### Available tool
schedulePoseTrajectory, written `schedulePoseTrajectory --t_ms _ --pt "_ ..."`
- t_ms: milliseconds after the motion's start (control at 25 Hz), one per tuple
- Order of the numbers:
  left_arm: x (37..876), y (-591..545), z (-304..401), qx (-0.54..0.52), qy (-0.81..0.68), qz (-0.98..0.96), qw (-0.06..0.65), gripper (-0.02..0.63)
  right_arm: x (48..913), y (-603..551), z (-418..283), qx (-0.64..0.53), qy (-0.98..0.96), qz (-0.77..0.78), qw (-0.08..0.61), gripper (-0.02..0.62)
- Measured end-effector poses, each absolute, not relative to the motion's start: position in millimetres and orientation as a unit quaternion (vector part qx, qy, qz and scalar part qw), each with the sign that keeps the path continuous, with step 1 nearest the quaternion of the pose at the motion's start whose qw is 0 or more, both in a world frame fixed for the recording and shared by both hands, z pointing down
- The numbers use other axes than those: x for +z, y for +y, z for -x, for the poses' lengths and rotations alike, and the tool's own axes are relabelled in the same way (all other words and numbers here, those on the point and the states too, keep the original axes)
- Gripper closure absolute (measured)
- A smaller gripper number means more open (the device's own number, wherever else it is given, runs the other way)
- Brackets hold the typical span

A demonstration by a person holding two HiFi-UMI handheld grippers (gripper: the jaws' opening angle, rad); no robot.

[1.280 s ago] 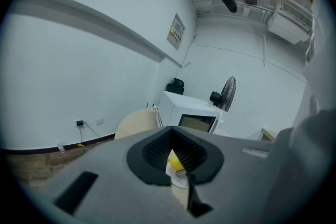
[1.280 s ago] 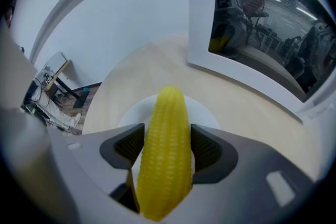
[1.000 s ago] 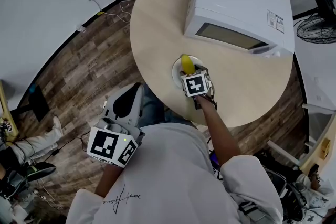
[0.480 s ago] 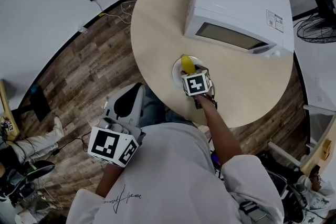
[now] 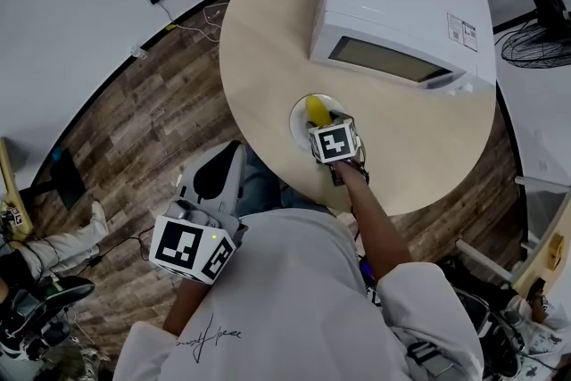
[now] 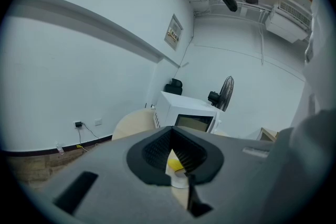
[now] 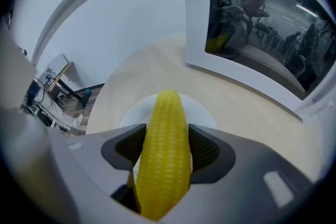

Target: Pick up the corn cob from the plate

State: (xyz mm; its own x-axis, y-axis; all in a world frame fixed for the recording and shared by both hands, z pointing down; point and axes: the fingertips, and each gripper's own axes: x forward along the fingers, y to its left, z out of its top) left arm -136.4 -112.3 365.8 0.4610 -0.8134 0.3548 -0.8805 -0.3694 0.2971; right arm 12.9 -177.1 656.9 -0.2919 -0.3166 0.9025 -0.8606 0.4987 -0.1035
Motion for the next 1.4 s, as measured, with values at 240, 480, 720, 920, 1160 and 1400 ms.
schedulePoseTrajectory --t_ms 240,480,720,920,1160,1400 --pt "365.4 -110.6 131.6 0.073 -0.510 -0.827 0.225 0.615 651.1 -177.4 -16.3 0.309 -0.745 -0.400 0.435 0.328" --pt "363.2 -106.8 131.7 0.071 -0.511 -0.827 0.222 0.615 648.5 -174.4 -12.9 0.313 -0.750 -0.398 0.425 0.328" --pt "362.1 -104.9 129.0 0.071 -0.510 -0.828 0.221 0.615 642.3 -173.5 -14.4 0.310 -0.750 -0.401 0.424 0.328" --pt "361.6 -101.8 127.4 0.070 -0.508 -0.830 0.220 0.615 636.9 -171.9 -13.4 0.308 -0.756 -0.402 0.415 0.328" --pt "363.3 -99.8 122.4 0.071 -0.505 -0.831 0.220 0.615 628.9 -172.5 -18.2 0.312 -0.760 -0.405 0.402 0.328" --pt "361.7 -99.2 119.4 0.072 -0.500 -0.835 0.217 0.615 617.7 -170.4 -22.0 0.315 -0.760 -0.413 0.391 0.328"
